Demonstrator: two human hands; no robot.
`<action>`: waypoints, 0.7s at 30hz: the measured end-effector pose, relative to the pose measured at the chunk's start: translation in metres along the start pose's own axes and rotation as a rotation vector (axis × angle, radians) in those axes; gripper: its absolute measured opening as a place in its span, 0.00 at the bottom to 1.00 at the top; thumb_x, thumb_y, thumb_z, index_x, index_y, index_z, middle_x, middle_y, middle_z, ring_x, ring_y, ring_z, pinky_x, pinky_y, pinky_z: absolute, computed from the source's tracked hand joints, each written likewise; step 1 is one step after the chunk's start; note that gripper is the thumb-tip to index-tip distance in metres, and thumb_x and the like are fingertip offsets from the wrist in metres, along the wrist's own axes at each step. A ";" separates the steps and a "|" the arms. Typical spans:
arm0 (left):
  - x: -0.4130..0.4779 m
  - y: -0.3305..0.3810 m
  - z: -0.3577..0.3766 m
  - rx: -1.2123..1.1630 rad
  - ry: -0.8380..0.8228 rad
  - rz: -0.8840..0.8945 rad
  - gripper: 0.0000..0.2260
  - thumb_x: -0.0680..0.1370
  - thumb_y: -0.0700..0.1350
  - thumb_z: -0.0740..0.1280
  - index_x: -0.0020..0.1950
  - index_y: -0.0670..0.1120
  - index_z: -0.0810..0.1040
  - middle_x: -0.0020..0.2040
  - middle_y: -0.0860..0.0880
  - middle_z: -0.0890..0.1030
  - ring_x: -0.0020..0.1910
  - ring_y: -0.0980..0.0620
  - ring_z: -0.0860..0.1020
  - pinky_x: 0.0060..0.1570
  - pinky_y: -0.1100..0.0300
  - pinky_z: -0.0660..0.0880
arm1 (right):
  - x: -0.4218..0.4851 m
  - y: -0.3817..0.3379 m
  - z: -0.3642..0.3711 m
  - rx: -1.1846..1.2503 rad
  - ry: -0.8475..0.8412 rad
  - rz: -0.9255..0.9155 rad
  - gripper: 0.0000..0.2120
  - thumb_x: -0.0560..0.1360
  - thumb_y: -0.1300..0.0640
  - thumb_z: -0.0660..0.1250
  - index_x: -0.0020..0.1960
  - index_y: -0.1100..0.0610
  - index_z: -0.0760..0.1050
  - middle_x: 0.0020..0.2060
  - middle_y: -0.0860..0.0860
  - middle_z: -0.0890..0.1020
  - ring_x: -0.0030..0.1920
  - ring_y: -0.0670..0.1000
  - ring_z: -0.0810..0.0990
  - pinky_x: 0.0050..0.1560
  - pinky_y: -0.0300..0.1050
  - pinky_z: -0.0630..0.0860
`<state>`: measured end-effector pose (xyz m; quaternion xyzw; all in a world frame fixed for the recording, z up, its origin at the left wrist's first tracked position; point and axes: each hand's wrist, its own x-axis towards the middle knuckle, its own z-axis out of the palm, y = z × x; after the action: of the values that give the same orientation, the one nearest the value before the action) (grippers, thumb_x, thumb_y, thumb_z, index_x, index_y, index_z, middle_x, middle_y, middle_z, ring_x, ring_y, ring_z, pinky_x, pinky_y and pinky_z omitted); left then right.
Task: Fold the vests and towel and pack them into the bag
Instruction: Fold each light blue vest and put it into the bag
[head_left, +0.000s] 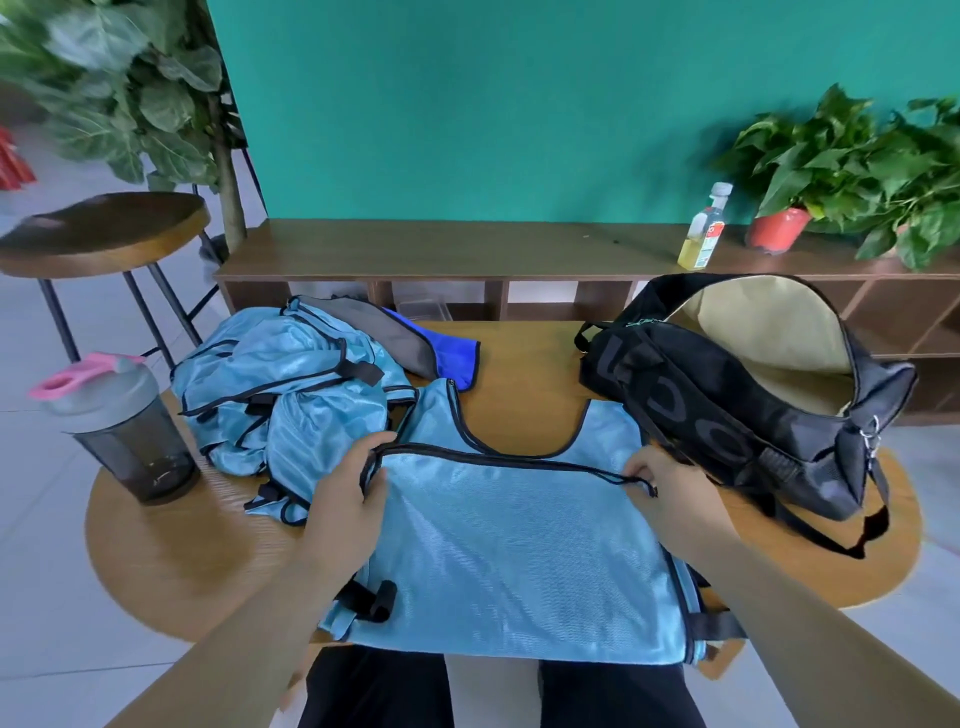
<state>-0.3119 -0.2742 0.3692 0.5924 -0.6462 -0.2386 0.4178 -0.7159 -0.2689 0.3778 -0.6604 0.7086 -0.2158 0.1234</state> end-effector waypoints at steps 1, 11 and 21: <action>-0.001 0.000 -0.002 -0.009 -0.007 -0.029 0.19 0.85 0.40 0.65 0.71 0.60 0.73 0.46 0.56 0.80 0.36 0.66 0.75 0.38 0.73 0.71 | -0.004 0.000 -0.001 0.078 0.037 0.012 0.08 0.80 0.57 0.71 0.52 0.45 0.75 0.43 0.39 0.83 0.41 0.41 0.80 0.42 0.44 0.78; -0.028 -0.011 0.007 0.183 -0.131 -0.185 0.09 0.82 0.49 0.68 0.61 0.60 0.78 0.52 0.60 0.83 0.50 0.59 0.81 0.54 0.57 0.79 | -0.045 0.015 0.007 0.081 -0.087 0.067 0.14 0.82 0.50 0.69 0.66 0.38 0.74 0.55 0.40 0.83 0.37 0.48 0.84 0.37 0.47 0.83; -0.027 0.024 -0.026 0.150 -0.276 -0.267 0.15 0.82 0.45 0.69 0.35 0.52 0.74 0.26 0.59 0.73 0.25 0.59 0.70 0.29 0.62 0.64 | -0.049 0.010 -0.034 0.443 0.024 0.103 0.13 0.80 0.54 0.74 0.58 0.36 0.82 0.55 0.35 0.84 0.57 0.40 0.82 0.57 0.46 0.79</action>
<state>-0.3057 -0.2387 0.3956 0.6640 -0.6291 -0.3217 0.2447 -0.7354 -0.2155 0.3980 -0.5775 0.6781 -0.3675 0.2676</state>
